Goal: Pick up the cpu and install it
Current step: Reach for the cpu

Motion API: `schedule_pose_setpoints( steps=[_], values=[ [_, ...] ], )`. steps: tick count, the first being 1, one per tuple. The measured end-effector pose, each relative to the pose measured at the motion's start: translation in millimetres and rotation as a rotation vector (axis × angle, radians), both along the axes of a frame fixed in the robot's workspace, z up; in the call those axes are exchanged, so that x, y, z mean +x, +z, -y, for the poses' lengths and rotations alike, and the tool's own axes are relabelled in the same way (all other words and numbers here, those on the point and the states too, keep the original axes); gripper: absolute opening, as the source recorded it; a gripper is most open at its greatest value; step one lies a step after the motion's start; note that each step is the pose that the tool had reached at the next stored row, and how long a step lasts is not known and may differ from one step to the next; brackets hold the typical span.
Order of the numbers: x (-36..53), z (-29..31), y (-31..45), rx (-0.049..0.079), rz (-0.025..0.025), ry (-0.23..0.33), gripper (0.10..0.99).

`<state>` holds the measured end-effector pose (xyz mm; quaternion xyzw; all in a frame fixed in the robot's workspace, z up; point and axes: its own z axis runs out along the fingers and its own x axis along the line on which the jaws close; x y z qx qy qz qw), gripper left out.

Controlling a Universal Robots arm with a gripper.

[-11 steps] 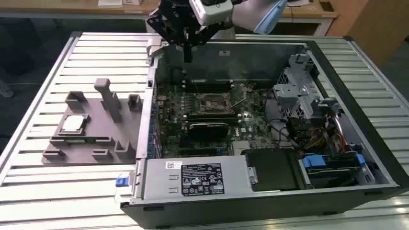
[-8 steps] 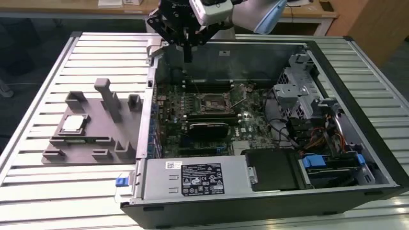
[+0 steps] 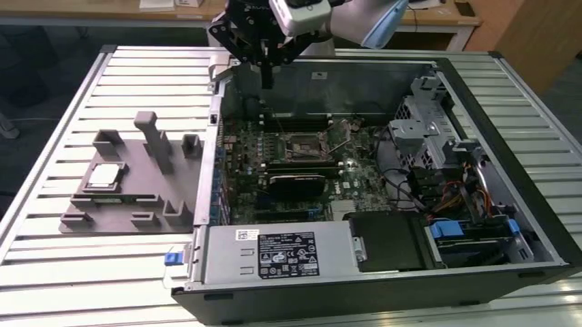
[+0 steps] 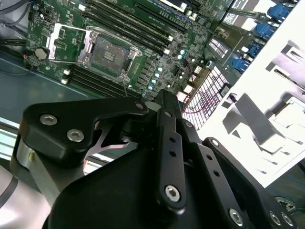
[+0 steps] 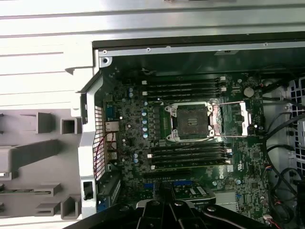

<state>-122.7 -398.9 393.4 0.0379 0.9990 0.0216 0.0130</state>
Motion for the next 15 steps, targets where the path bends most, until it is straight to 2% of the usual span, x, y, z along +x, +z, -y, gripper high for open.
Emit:
schedule_pose_setpoints(
  steps=[5,15],
  values=[
    [-4.7,0.0,-0.1,0.0,0.0001,0.0,0.106],
    [-20.9,0.0,0.0,0.0,0.0007,0.0,0.106]
  ],
)
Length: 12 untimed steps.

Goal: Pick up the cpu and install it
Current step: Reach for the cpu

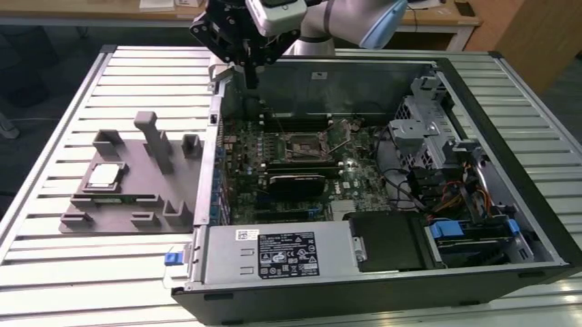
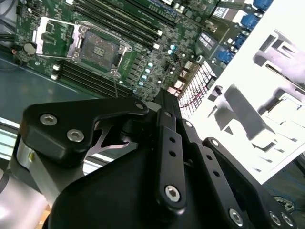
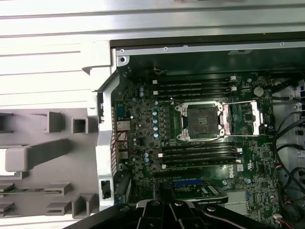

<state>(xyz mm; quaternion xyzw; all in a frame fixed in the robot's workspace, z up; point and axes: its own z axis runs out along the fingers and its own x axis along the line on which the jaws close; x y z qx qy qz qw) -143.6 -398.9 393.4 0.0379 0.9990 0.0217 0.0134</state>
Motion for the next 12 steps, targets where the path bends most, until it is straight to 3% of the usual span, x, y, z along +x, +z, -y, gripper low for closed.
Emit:
schedule_pose_setpoints(
  steps=[12],
  values=[
    [-19.0,0.0,-0.1,0.0,0.0008,0.0,0.106]
  ],
)
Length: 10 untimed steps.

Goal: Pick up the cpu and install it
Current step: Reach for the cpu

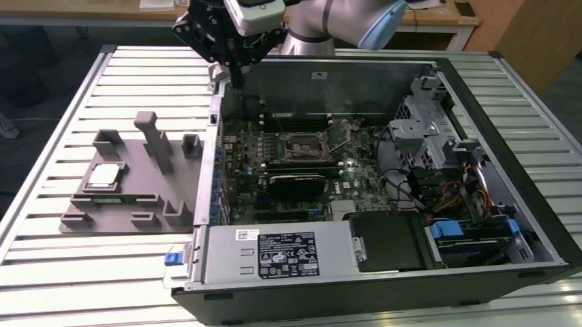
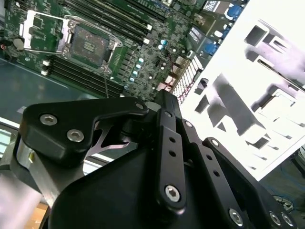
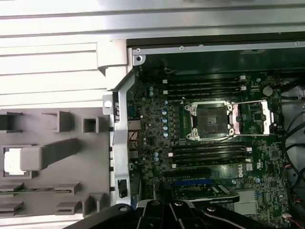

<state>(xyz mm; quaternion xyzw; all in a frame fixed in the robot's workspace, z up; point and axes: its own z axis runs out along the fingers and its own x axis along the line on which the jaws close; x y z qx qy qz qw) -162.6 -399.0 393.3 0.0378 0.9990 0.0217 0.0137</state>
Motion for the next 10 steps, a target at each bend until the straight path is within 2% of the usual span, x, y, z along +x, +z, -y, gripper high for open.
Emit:
schedule_pose_setpoints(
  steps=[10],
  values=[
    [-23.5,0.0,0.0,0.0,0.0018,0.0,0.106]
  ],
)
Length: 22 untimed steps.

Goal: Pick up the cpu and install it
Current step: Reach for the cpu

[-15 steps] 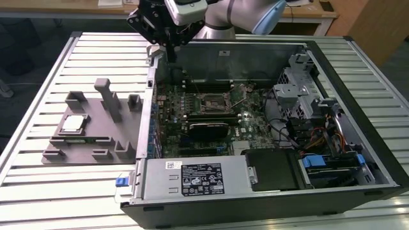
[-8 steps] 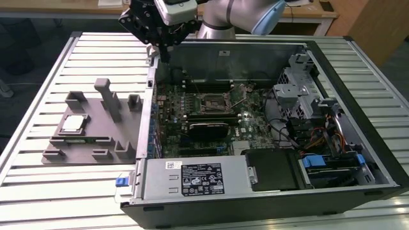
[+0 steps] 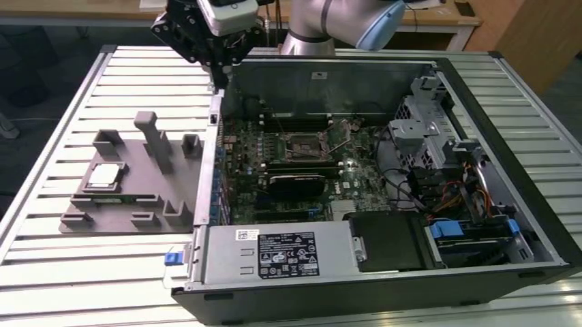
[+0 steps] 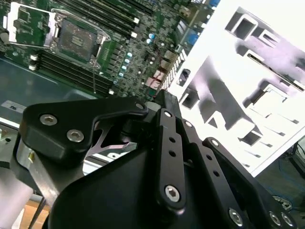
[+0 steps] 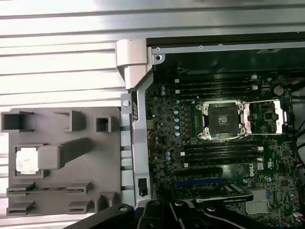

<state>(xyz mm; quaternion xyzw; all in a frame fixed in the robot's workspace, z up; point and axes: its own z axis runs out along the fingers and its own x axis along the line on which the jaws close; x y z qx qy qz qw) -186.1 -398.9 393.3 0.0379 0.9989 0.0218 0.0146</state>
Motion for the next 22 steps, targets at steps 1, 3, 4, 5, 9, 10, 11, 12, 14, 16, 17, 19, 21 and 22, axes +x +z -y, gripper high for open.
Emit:
schedule_pose_setpoints(
  steps=[1,3,4,5,9,10,11,12,14,16,17,19,21,22],
  values=[
    [-2.7,0.0,0.0,0.0,0.0003,0.0,0.106],
    [-7.8,0.0,0.0,0.0,0.0007,0.0,0.106],
    [-10.2,0.0,0.0,0.0,0.0009,0.0,0.106],
    [-12.6,0.0,0.0,0.0,0.0011,0.0,0.106],
    [-23.2,0.0,0.0,0.0,0.0019,0.0,0.106],
    [-25.8,0.0,0.0,0.0,0.0021,0.0,0.106],
    [-28.4,0.0,0.0,0.0,0.0024,0.0,0.106],
    [-31.2,0.0,0.0,0.0,0.0026,0.0,0.106],
    [-36.7,0.0,0.0,0.0,0.0031,0.0,0.106],
    [-42.8,0.0,0.0,0.0,0.0037,0.0,0.106],
    [-45.9,0.0,0.1,0.0,0.004,0.0,0.106],
    [-51.9,0.0,0.0,0.0,0.0047,0.0,0.106],
    [-57.5,0.0,0.0,0.0,0.0053,0.0,0.106],
    [-60.2,0.0,0.0,0.0,0.0056,0.0,0.106]
  ],
)
